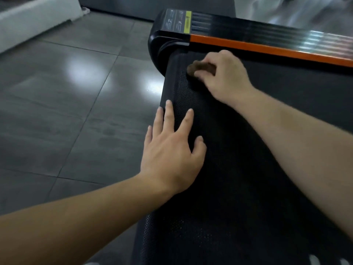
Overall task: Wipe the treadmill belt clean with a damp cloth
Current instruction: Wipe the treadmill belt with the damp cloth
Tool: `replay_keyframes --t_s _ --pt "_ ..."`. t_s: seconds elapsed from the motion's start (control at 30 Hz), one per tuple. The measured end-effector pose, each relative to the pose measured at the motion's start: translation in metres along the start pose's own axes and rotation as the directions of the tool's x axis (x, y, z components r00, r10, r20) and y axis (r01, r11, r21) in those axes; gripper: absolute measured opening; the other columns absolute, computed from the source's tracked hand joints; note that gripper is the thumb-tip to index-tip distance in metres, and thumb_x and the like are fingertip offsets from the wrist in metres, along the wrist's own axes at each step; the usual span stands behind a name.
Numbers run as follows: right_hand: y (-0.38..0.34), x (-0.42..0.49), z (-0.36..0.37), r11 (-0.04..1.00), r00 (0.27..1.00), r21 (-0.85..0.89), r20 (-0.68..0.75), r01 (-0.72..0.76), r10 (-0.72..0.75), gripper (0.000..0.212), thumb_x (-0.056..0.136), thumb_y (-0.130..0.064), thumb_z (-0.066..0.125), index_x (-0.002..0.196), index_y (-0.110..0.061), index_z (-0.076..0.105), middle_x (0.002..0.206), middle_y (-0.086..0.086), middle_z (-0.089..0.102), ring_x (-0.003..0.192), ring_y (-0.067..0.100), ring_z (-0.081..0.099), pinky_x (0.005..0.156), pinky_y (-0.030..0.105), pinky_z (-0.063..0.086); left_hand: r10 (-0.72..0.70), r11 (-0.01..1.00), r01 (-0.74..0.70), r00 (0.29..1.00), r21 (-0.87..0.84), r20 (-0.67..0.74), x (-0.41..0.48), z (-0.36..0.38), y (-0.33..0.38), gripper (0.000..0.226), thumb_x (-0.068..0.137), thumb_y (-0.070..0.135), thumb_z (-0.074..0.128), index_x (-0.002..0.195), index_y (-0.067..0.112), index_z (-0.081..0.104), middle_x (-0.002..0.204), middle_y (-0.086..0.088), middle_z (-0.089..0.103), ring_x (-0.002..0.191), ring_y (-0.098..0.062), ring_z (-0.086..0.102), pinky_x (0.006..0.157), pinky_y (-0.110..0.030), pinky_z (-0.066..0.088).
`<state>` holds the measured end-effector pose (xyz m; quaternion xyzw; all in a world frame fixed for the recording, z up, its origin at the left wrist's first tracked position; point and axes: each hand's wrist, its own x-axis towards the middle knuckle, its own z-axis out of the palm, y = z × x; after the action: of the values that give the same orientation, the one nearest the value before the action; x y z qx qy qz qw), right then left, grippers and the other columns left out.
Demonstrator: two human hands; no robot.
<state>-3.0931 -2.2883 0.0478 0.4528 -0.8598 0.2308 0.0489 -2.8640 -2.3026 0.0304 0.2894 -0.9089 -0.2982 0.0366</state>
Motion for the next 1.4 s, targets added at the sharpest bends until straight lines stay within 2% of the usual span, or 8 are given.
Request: replay_keyframes --t_s 0.17,0.37,0.53,0.73,0.9,1.1,1.27,1.4 --pt "0.033 0.042 -0.008 0.918 0.910 -0.052 -0.163 -0.394 0.382 0.028 0.093 -0.045 0.063 0.112 -0.025 0.064 0.118 0.006 0.062 0.109 0.026 0.058 0.081 0.036 0.043 -0.002 1.000 0.002 1.000 -0.003 -0.011 0.000 0.001 0.001 0.068 0.098 0.055 0.035 0.159 0.043 0.007 0.168 0.006 -0.019 0.153 -0.011 -0.021 0.126 -0.044 0.009" --pt "0.012 0.016 0.003 0.989 0.989 -0.084 -0.087 -0.123 0.116 0.029 0.091 -0.046 0.063 0.108 -0.022 0.066 0.107 0.007 0.060 0.096 0.024 0.055 0.078 0.031 0.037 -0.002 1.000 0.002 1.000 -0.003 -0.022 -0.001 0.001 0.000 0.068 0.099 0.054 0.037 0.159 0.042 0.008 0.168 0.005 -0.018 0.153 -0.012 -0.019 0.126 -0.044 0.012" --pt "0.036 0.029 -0.016 0.879 0.879 -0.118 -0.189 -0.462 0.437 0.030 0.095 -0.044 0.061 0.115 -0.022 0.061 0.122 0.008 0.059 0.110 0.028 0.057 0.079 0.036 0.038 0.001 1.000 -0.001 1.000 0.006 -0.010 -0.001 0.000 0.002 0.068 0.098 0.054 0.036 0.159 0.042 0.008 0.168 0.005 -0.019 0.153 -0.012 -0.019 0.126 -0.043 0.010" --pt "0.011 -0.009 -0.008 0.992 0.993 -0.034 -0.012 -0.118 0.118 0.028 0.092 -0.049 0.062 0.098 -0.022 0.063 0.098 0.004 0.057 0.086 0.022 0.053 0.072 0.033 0.038 -0.005 1.000 0.005 1.000 0.014 -0.015 -0.001 0.000 0.003 0.068 0.098 0.053 0.037 0.159 0.041 0.008 0.168 0.003 -0.018 0.154 -0.014 -0.018 0.126 -0.044 0.011" --pt "0.037 0.011 -0.027 0.913 0.925 -0.164 -0.147 -0.373 0.351 0.032 0.094 -0.049 0.057 0.109 -0.022 0.063 0.115 0.010 0.062 0.108 0.034 0.058 0.091 0.047 0.045 0.005 1.000 -0.004 1.000 0.016 -0.018 0.000 0.000 0.002 0.068 0.098 0.054 0.035 0.159 0.041 0.008 0.168 0.003 -0.017 0.154 -0.015 -0.017 0.125 -0.045 0.011" --pt "0.017 -0.025 -0.022 0.986 0.998 -0.151 0.002 -0.066 0.067 0.021 0.096 -0.047 0.055 0.089 -0.027 0.055 0.093 0.003 0.054 0.085 0.023 0.050 0.078 0.038 0.036 -0.001 1.000 0.001 1.000 0.007 -0.019 -0.001 0.000 0.002 0.069 0.097 0.055 0.036 0.159 0.041 0.009 0.168 0.004 -0.017 0.154 -0.014 -0.017 0.125 -0.044 0.013" --pt "0.043 -0.003 -0.038 0.894 0.908 -0.171 -0.150 -0.414 0.391 0.031 0.095 -0.048 0.055 0.111 -0.022 0.062 0.118 0.012 0.059 0.110 0.037 0.057 0.094 0.047 0.043 0.002 1.000 -0.001 1.000 0.011 -0.028 0.000 0.001 0.002 0.069 0.097 0.055 0.036 0.159 0.040 0.010 0.169 0.002 -0.015 0.154 -0.015 -0.015 0.124 -0.044 0.014" --pt "0.003 -0.042 -0.018 0.985 0.988 -0.078 -0.037 -0.153 0.151 0.028 0.093 -0.046 0.058 0.099 -0.019 0.061 0.098 0.008 0.054 0.092 0.033 0.057 0.083 0.044 0.047 0.000 1.000 0.000 1.000 0.003 -0.030 0.000 0.001 0.002 0.069 0.096 0.054 0.038 0.159 0.039 0.012 0.169 0.001 -0.013 0.155 -0.016 -0.014 0.124 -0.045 0.016"
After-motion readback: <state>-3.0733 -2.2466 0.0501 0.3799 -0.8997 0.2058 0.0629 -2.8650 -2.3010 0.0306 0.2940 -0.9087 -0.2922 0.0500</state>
